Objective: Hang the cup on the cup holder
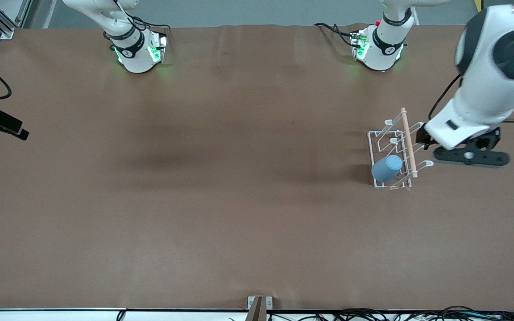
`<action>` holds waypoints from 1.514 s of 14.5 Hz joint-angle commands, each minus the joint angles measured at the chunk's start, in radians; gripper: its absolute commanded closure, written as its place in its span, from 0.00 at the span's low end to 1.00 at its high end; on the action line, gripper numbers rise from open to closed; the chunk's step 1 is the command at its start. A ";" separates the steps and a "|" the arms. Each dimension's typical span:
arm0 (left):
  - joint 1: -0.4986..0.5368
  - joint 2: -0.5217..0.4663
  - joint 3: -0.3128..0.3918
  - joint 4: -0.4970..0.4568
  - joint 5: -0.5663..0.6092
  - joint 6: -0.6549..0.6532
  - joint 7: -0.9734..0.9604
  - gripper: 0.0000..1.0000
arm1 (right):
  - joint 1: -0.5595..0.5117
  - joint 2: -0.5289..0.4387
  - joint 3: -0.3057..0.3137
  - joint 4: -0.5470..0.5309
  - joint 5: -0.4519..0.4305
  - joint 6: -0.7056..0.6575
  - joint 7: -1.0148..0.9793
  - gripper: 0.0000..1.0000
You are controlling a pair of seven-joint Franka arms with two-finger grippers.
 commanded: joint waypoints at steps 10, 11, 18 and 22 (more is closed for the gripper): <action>-0.016 -0.158 0.160 0.078 -0.234 -0.083 0.017 0.00 | -0.010 -0.014 -0.003 0.024 -0.013 -0.019 -0.011 0.00; -0.016 -0.149 0.160 0.103 -0.234 -0.109 0.017 0.00 | -0.010 -0.014 -0.002 0.022 -0.012 -0.019 -0.014 0.00; -0.020 -0.150 0.163 0.097 -0.264 -0.181 -0.002 0.00 | -0.009 -0.014 -0.002 0.019 -0.012 -0.019 -0.014 0.00; -0.022 -0.147 0.163 0.094 -0.264 -0.154 -0.019 0.00 | -0.010 -0.014 -0.002 0.019 -0.012 -0.020 -0.014 0.00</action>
